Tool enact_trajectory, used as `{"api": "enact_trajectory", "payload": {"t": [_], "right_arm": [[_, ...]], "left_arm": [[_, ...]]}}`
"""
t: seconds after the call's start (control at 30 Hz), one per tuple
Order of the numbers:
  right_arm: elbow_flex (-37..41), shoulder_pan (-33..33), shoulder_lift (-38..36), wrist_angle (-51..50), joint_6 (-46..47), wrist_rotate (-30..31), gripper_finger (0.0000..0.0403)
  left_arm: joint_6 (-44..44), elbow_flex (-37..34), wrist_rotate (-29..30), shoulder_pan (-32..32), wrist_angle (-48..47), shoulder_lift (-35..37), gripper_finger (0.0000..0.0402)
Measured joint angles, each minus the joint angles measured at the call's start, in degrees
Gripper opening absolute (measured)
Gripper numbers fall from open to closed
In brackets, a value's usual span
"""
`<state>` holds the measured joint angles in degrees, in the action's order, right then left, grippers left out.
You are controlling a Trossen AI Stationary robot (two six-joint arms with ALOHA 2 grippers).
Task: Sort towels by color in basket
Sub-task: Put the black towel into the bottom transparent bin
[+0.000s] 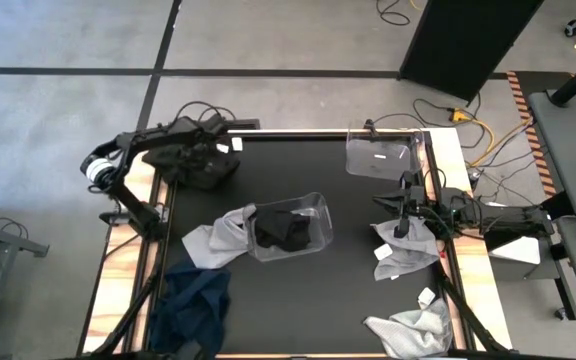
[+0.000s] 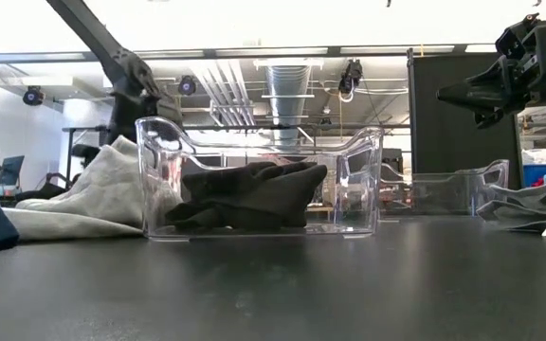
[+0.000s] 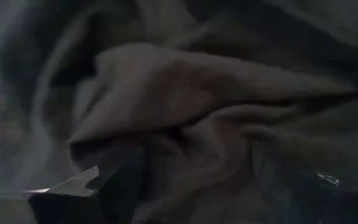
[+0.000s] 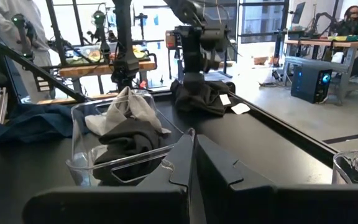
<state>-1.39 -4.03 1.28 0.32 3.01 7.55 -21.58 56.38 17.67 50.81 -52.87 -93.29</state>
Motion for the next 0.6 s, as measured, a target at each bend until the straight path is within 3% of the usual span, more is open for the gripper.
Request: {"api": "enact_trajectory", "payload": {"t": [0.2,0.43,0.6], "right_arm": [[0.0,0.0,0.0,0.0,0.0,0.0,0.0013],[0.0,0.0,0.0,0.0,0.0,0.0,0.0013],[0.0,0.0,0.0,0.0,0.0,0.0,0.0013]], "left_arm": [[2.5,-0.1,-0.8,0.0,1.0,-6.5,0.0209],[4.6,-0.1,-0.1,-1.3,2.2,-8.8,0.0024],[6.1,-0.4,0.2,-4.0,1.6,-1.9,0.0011]]}}
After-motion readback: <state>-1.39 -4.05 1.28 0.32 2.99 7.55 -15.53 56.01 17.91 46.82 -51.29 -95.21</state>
